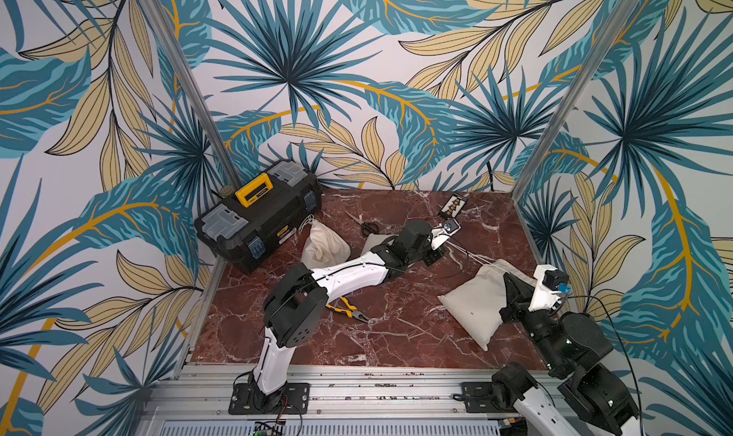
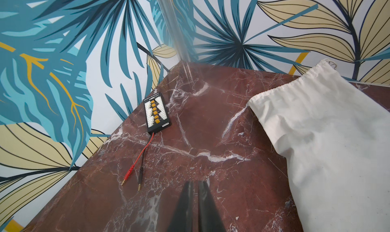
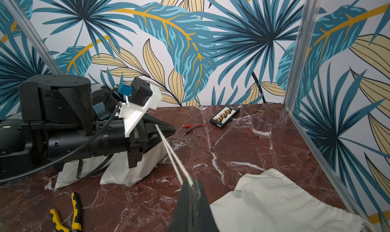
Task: Close the soil bag
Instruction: Frap the soil bag at the center of the board.
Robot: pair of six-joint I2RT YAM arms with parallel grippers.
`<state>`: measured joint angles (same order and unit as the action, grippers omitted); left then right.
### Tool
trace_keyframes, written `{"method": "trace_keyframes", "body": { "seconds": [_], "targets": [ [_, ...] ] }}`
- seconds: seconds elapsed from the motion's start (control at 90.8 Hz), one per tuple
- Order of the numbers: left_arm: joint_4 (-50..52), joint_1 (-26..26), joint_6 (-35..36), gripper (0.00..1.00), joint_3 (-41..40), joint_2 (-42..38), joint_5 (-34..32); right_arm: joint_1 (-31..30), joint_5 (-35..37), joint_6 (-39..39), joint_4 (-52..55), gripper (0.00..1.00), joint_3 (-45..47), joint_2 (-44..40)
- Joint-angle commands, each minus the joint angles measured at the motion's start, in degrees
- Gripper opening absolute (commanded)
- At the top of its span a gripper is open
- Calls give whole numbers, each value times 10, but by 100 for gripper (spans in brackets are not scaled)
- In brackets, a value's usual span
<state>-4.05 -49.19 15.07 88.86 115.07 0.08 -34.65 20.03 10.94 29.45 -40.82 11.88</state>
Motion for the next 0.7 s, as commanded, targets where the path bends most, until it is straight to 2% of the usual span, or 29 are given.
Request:
{"method": "trace_keyframes", "body": {
  "seconds": [0.0,0.341,0.496,0.694],
  "targets": [
    [162,168,-73,9,-28,44,-259,13,158,3,-108,0,-33,-72],
    [148,227,-129,14,-59,15,-245,10,154,22,-114,0,-21,-68],
    [144,232,-136,17,-66,9,-237,10,160,21,-107,0,-36,-73],
    [144,237,-150,17,-66,19,-228,8,180,12,-87,0,-68,-85]
  ]
}}
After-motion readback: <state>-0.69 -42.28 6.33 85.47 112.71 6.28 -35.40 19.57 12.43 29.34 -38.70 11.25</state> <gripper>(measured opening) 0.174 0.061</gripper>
